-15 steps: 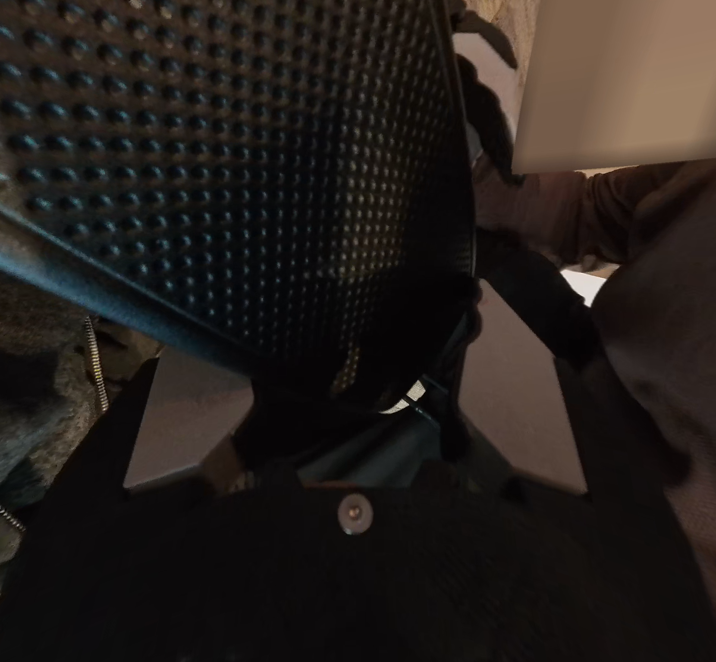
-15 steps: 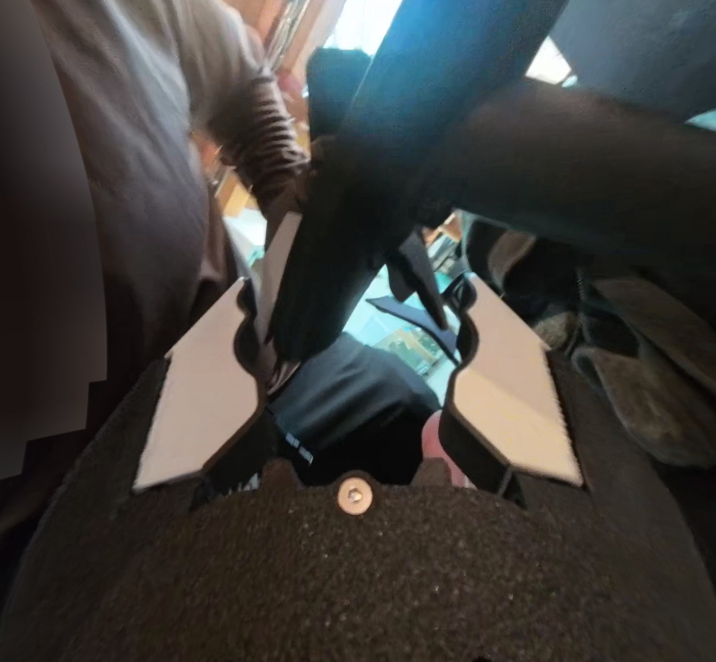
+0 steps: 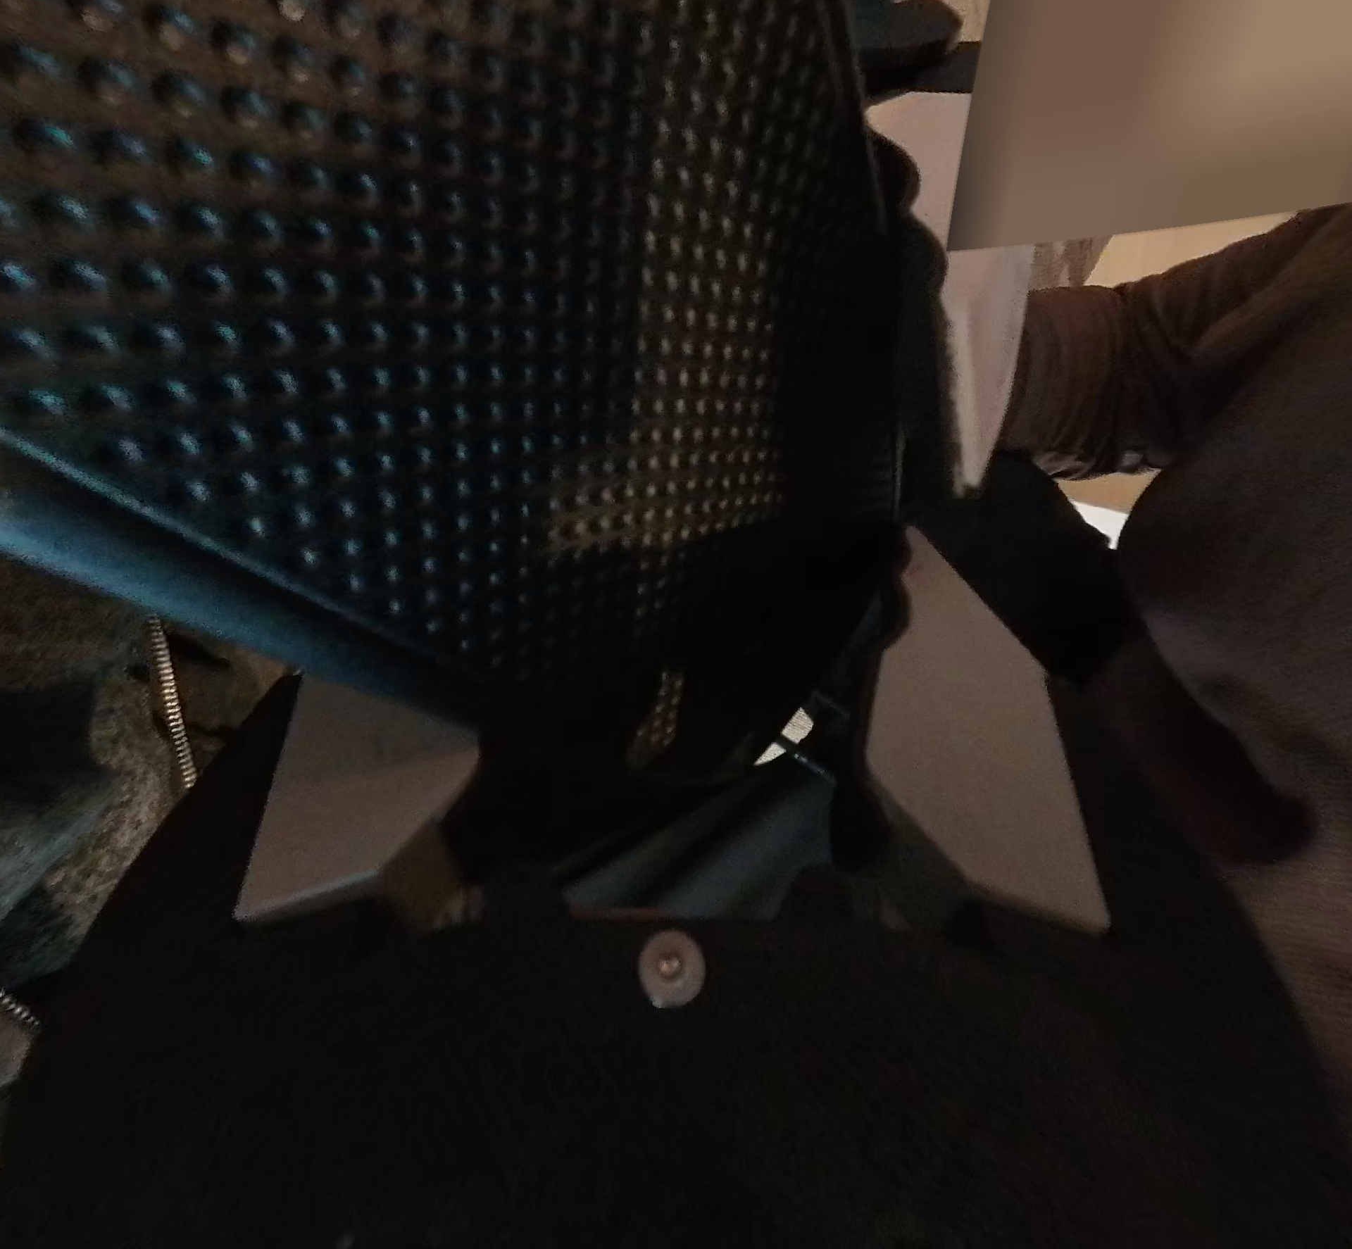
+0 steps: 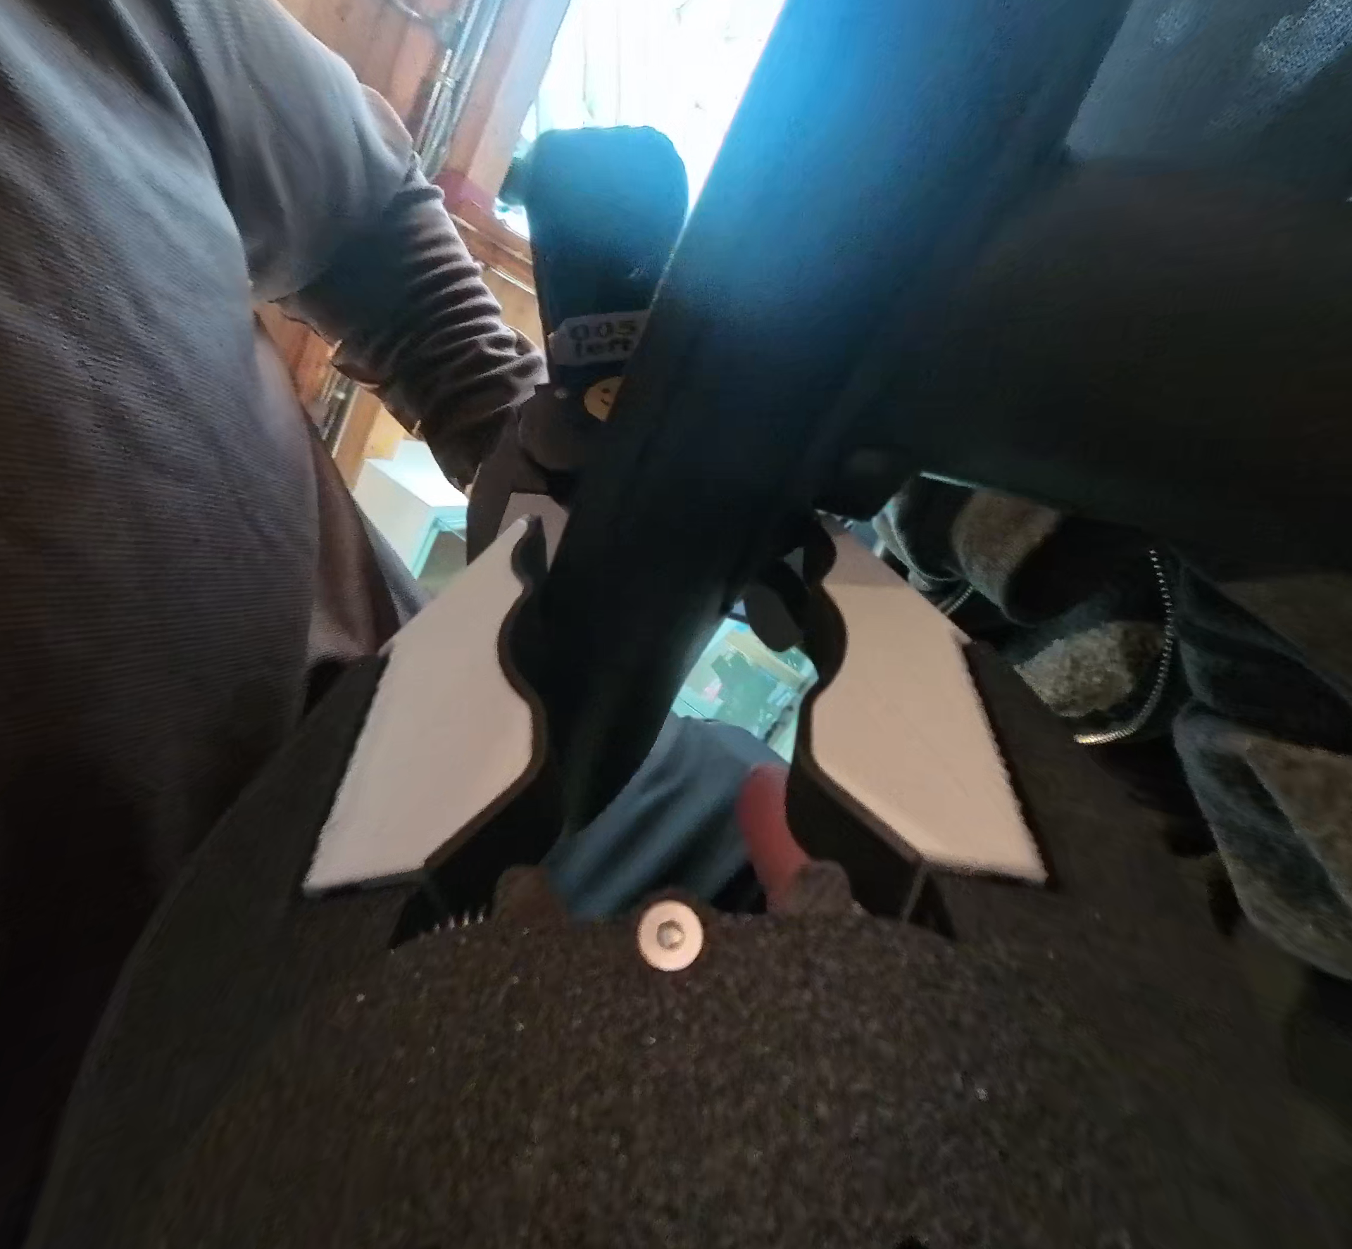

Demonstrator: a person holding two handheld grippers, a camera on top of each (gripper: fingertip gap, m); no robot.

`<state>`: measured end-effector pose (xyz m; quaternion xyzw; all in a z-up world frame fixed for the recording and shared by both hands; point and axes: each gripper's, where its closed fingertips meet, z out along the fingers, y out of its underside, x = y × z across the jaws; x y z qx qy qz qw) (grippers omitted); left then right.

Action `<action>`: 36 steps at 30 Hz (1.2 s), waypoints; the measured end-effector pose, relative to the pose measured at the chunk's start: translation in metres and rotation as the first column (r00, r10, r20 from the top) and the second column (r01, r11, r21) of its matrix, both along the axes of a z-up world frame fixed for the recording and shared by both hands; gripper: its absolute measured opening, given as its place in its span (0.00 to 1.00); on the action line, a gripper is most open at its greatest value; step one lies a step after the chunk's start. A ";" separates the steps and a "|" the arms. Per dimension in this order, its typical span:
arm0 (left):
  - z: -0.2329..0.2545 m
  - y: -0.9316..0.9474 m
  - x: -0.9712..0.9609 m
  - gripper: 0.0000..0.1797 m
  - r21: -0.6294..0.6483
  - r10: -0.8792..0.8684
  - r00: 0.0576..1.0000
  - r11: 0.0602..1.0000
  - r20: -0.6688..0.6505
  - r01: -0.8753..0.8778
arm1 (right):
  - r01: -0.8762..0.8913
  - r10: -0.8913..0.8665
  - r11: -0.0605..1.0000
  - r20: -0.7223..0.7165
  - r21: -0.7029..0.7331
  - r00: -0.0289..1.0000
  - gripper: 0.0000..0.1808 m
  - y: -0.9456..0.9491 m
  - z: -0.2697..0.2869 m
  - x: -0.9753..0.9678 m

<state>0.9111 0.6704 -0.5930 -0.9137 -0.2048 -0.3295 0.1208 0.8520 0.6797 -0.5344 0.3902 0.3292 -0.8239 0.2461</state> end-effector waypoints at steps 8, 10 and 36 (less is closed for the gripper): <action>-0.001 0.002 0.000 0.63 0.019 0.003 1.000 1.000 -0.007 -0.003 | -0.052 0.040 0.997 0.208 0.051 0.977 0.49 0.015 -0.013 -0.009; -0.001 0.002 0.000 0.63 0.024 0.003 1.000 1.000 -0.007 -0.002 | -0.036 0.032 0.999 0.194 0.021 0.980 0.51 0.023 -0.004 -0.015; 0.000 0.021 -0.010 0.49 0.106 0.221 0.972 0.968 0.086 -0.229 | -0.032 0.006 0.998 0.383 0.062 0.924 0.32 0.006 -0.012 -0.052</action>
